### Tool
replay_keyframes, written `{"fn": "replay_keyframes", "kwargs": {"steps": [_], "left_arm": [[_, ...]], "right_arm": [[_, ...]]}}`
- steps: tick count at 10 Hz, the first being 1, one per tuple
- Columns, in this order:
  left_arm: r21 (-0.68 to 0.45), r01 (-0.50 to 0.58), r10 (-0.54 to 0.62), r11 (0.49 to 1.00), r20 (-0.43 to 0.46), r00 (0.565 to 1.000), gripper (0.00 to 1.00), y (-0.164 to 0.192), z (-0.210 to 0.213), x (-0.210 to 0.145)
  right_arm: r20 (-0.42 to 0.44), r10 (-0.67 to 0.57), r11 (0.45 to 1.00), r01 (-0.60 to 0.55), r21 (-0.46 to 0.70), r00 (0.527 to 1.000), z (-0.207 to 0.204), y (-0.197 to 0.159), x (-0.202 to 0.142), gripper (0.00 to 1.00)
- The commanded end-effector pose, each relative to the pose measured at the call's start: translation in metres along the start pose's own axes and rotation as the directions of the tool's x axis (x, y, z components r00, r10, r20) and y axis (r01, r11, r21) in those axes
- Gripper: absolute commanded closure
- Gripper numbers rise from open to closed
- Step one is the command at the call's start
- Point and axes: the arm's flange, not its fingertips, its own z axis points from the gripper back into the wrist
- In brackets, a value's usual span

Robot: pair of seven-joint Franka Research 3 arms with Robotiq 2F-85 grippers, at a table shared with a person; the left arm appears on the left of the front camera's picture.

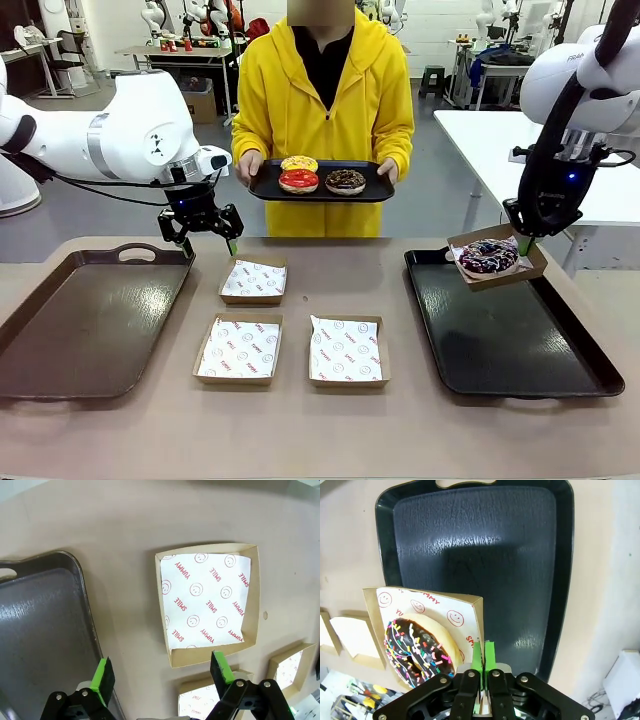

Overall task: Individually package the donuts and arrange them on the tray.
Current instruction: Place the picked Paper togo box on the Handle tray while simultaneously picking up another Paper togo box from the table with the other hand.

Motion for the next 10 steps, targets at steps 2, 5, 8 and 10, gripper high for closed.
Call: {"fn": "replay_keyframes", "kwargs": {"steps": [2,5,8,10], "left_arm": [[0.046,0.059,-0.057,0.997,-0.035,0.998,0.00,-0.004,-0.011,0.006],[0.136,0.044,-0.042,0.990,-0.012,0.999,0.00,-0.012,-0.026,0.020],[0.153,0.001,0.002,0.988,-0.018,1.000,0.00,-0.014,-0.047,0.039],[0.135,-0.023,0.027,0.991,-0.026,0.999,0.00,-0.011,-0.056,0.046]], "right_arm": [[-0.037,0.012,0.999,-0.013,-0.041,0.999,-0.010,0.008,0.019,0.98],[-0.002,-0.003,0.999,0.003,-0.050,1.000,-0.016,0.013,0.033,0.98],[-0.007,-0.020,0.999,0.020,-0.033,1.000,-0.029,0.011,0.050,0.98],[-0.003,-0.021,1.000,0.021,-0.010,1.000,-0.034,0.011,0.059,0.98]]}}
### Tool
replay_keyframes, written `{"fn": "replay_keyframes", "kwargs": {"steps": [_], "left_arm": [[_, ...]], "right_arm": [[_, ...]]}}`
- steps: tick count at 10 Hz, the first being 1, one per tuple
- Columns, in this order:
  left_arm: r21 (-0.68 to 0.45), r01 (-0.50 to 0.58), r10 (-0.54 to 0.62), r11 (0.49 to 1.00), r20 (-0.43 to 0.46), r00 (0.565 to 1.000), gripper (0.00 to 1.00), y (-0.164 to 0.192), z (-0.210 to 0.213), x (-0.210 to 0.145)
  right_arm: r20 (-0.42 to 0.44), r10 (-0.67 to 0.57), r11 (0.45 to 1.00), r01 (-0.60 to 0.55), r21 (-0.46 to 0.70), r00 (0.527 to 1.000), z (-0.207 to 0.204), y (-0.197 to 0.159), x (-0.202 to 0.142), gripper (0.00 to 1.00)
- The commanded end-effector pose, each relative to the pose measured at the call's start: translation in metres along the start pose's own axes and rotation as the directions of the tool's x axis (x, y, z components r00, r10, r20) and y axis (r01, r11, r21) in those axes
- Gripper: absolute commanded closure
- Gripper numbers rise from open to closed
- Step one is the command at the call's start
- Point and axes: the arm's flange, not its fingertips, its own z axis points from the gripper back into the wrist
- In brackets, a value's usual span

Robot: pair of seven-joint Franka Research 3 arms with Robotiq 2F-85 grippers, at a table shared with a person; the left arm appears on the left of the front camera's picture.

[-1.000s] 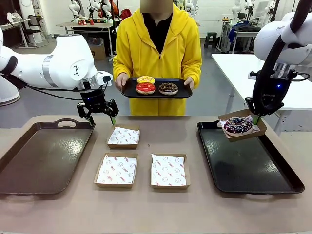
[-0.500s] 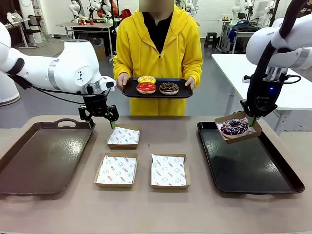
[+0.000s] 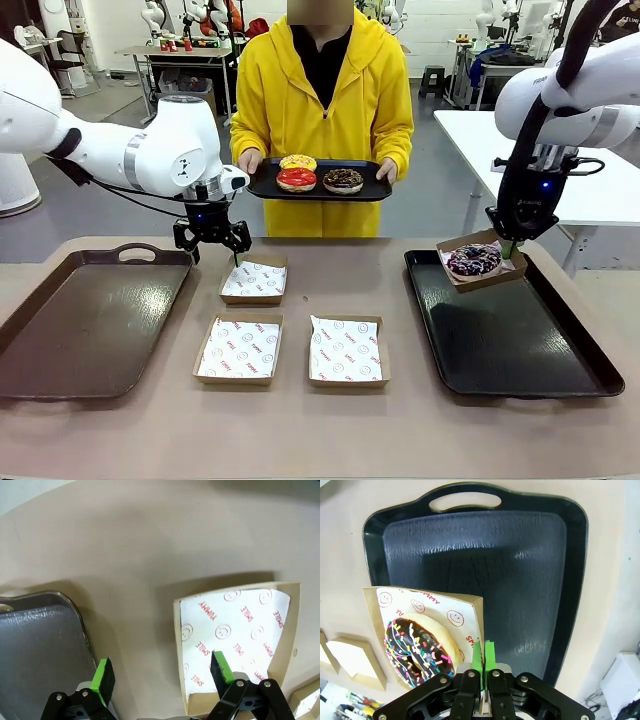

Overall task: Individually package the donuts and arrange them on the tray.
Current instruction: Place the picked Paper togo box on the Handle tray while simultaneously picking up another Paper togo box from the table with the other hand.

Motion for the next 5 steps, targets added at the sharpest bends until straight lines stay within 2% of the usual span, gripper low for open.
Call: {"fn": "replay_keyframes", "kwargs": {"steps": [1,5], "left_arm": [[0.009,-0.042,0.042,0.999,-0.008,0.999,0.00,-0.003,-0.003,0.012],[-0.022,-0.049,0.048,0.999,-0.036,0.998,0.00,0.000,-0.018,0.018]], "right_arm": [[0.016,-0.030,0.999,0.030,0.025,0.999,-0.003,0.003,0.017,0.98],[-0.016,-0.044,0.997,0.045,0.057,0.999,-0.026,0.005,0.037,0.98]]}}
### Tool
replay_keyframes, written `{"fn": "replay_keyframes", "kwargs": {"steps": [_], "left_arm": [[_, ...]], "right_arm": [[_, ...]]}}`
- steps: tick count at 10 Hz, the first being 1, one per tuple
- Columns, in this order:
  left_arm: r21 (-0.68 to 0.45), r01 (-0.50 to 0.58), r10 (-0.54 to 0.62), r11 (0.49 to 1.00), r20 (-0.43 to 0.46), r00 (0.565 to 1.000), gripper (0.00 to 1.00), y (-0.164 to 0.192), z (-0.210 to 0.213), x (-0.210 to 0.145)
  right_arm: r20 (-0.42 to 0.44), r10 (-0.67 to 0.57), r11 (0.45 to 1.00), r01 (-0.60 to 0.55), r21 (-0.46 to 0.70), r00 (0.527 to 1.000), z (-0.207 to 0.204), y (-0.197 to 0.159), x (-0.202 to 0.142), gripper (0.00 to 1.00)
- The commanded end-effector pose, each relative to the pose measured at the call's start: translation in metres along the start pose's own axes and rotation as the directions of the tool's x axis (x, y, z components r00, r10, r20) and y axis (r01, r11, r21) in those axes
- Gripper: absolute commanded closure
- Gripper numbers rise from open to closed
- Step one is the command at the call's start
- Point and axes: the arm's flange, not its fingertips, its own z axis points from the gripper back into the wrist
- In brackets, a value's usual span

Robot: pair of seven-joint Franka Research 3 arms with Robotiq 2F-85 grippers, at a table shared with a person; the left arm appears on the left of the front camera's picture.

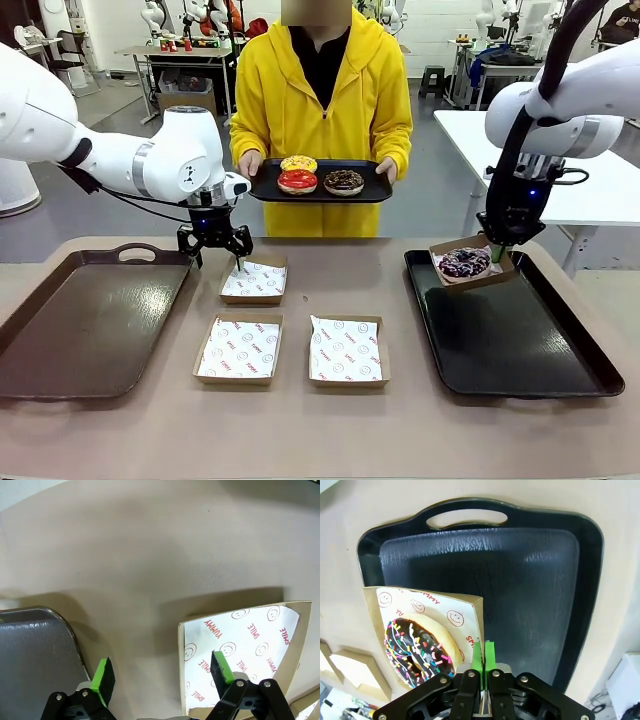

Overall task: Individually package the donuts and arrange them on the tray.
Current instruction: Place the picked Paper togo box on the Handle tray while simultaneously picking up another Paper togo box from the table with the other hand.

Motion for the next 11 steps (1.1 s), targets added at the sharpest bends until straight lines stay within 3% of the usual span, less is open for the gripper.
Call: {"fn": "replay_keyframes", "kwargs": {"steps": [1,11], "left_arm": [[-0.019,-0.021,0.020,1.000,-0.019,1.000,0.00,-0.002,0.000,0.007],[-0.040,-0.007,0.006,0.999,-0.017,1.000,0.00,0.000,0.000,0.004]], "right_arm": [[-0.001,-0.028,0.999,0.028,0.029,1.000,-0.004,0.008,0.013,0.98],[0.013,-0.053,0.998,0.053,-0.017,0.999,-0.023,0.021,0.021,0.98]]}}
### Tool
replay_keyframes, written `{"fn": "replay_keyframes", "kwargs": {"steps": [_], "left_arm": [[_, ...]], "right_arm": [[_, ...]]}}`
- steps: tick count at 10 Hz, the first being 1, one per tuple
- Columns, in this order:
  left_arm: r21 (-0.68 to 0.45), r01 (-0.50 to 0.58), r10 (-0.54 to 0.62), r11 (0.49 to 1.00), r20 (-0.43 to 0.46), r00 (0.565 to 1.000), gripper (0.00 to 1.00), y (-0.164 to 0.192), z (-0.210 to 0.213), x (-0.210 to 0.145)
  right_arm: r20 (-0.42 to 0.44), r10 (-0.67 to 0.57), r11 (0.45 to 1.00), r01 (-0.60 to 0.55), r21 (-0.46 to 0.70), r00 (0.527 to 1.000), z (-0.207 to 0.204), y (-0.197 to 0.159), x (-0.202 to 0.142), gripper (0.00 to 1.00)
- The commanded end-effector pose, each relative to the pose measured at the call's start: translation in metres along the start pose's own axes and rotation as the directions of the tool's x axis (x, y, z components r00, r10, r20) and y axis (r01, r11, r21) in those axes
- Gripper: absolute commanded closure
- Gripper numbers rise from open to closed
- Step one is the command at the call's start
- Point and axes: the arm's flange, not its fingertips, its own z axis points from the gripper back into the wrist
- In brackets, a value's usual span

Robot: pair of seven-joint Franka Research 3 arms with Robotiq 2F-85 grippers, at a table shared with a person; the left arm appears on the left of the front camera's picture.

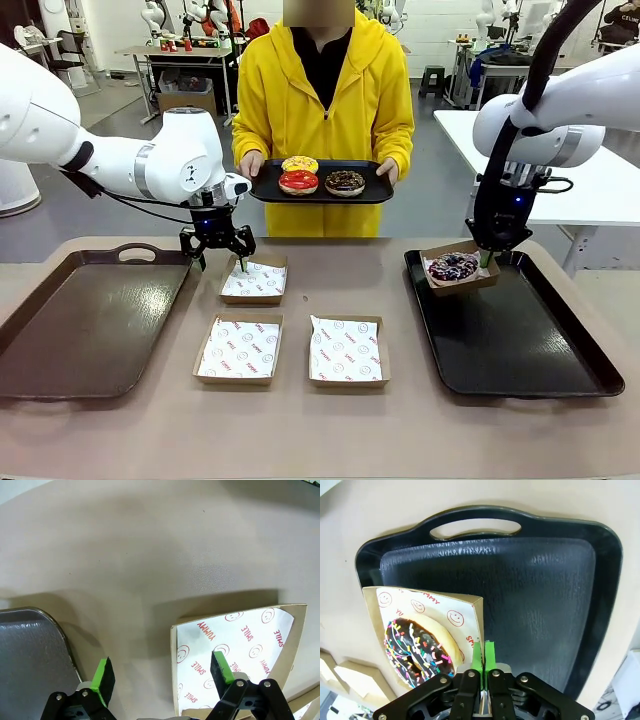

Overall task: Individually package the donuts and arrange them on the tray.
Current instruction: Place the picked Paper togo box on the Handle tray while simultaneously picking up another Paper togo box from the table with the other hand.

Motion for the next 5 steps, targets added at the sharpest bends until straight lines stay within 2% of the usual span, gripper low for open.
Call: {"fn": "replay_keyframes", "kwargs": {"steps": [1,4,5], "left_arm": [[-0.006,0.011,-0.011,1.000,-0.008,1.000,0.00,0.0015,0.0006,0.0029],[-0.004,0.016,-0.016,1.000,-0.018,1.000,0.00,0.0018,-0.0030,0.0049],[-0.011,0.026,-0.026,1.000,-0.013,1.000,0.39,0.0023,-0.0030,0.0044]], "right_arm": [[0.018,-0.021,0.999,0.021,-0.027,1.000,-0.0077,0.0100,0.0087,0.98],[0.049,-0.037,0.997,0.040,-0.069,0.998,-0.0133,0.0140,0.0087,0.98],[0.065,-0.027,0.997,0.032,-0.067,0.998,-0.0134,0.0144,0.0070,0.98]]}}
